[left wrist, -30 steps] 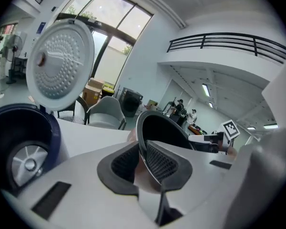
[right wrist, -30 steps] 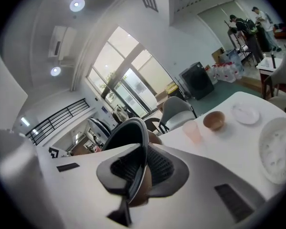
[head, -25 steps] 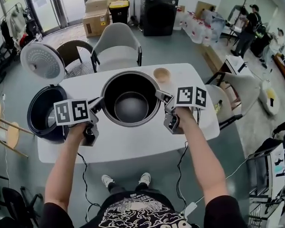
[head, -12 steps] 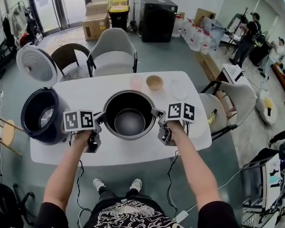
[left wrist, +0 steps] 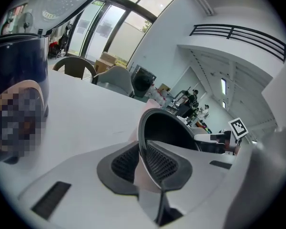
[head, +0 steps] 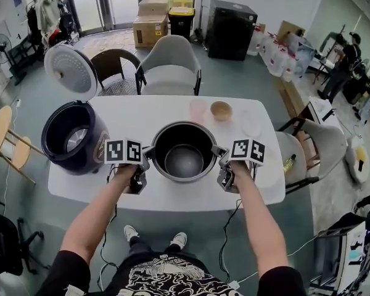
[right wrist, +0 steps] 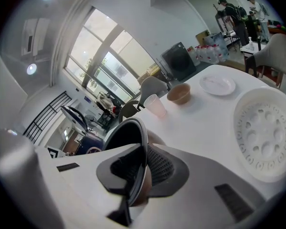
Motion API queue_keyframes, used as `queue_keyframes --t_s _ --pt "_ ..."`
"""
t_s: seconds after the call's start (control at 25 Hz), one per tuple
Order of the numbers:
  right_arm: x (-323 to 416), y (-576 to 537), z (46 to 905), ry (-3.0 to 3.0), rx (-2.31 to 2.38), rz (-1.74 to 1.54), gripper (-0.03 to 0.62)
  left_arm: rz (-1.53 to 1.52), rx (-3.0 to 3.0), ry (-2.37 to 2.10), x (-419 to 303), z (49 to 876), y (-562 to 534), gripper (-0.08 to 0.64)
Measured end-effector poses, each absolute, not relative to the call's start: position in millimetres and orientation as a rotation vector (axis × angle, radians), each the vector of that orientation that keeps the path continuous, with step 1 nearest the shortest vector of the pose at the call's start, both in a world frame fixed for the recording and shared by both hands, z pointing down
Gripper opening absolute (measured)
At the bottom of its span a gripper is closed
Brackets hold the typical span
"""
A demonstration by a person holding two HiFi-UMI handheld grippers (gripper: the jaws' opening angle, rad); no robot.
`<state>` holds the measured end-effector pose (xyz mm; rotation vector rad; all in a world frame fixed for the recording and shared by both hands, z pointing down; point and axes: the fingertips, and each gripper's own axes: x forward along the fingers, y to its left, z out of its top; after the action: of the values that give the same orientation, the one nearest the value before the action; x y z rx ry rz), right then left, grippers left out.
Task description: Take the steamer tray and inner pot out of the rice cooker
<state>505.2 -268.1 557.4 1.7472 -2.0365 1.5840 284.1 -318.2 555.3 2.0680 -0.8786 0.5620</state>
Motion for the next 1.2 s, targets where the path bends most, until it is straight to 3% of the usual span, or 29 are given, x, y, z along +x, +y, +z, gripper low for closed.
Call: queue_keyframes --t_s 1.2 --pt "504 -280 565 -2.023 1.761 1.398 0.062 0.544 2.11 -0.85 282 555 -321 0.071"
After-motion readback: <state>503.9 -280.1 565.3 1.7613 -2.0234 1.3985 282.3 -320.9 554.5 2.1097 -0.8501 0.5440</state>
